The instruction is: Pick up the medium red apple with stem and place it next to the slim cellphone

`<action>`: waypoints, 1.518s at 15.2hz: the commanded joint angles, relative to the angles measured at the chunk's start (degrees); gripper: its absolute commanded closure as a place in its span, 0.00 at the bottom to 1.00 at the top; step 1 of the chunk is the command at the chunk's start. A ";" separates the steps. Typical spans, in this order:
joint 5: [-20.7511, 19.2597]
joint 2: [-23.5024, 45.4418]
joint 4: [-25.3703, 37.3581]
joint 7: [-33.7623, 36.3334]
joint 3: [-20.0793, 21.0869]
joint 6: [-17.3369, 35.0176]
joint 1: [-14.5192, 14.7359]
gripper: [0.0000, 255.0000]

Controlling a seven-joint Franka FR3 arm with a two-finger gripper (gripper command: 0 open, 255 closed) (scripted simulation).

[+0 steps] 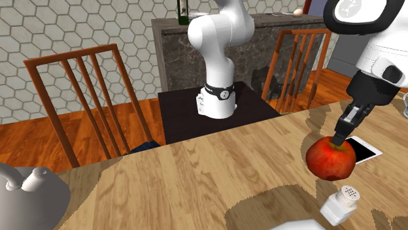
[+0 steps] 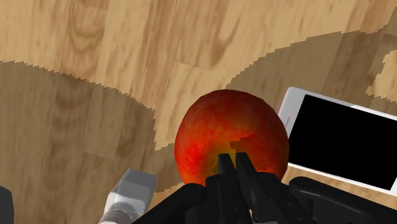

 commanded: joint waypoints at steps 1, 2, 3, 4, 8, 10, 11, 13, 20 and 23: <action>-0.03 0.09 -0.04 0.04 0.01 0.16 0.00 1.00; -0.03 0.09 -0.04 0.04 0.01 0.16 0.00 1.00; -0.03 0.09 -0.04 0.04 0.01 0.16 0.00 1.00; -0.03 0.09 -0.04 0.04 0.01 0.16 0.00 1.00; -0.03 0.08 -0.05 0.04 0.01 0.16 0.00 0.00; -0.03 0.08 -0.05 0.04 0.01 0.16 0.00 0.00; -0.03 0.08 -0.05 0.04 0.01 0.16 0.00 0.00; 0.89 -2.64 1.48 -0.58 0.09 -4.04 0.28 0.00; 1.54 -4.76 3.11 -1.02 0.12 -7.77 0.52 0.00; 1.54 -4.76 3.11 -1.02 0.12 -7.77 0.52 0.00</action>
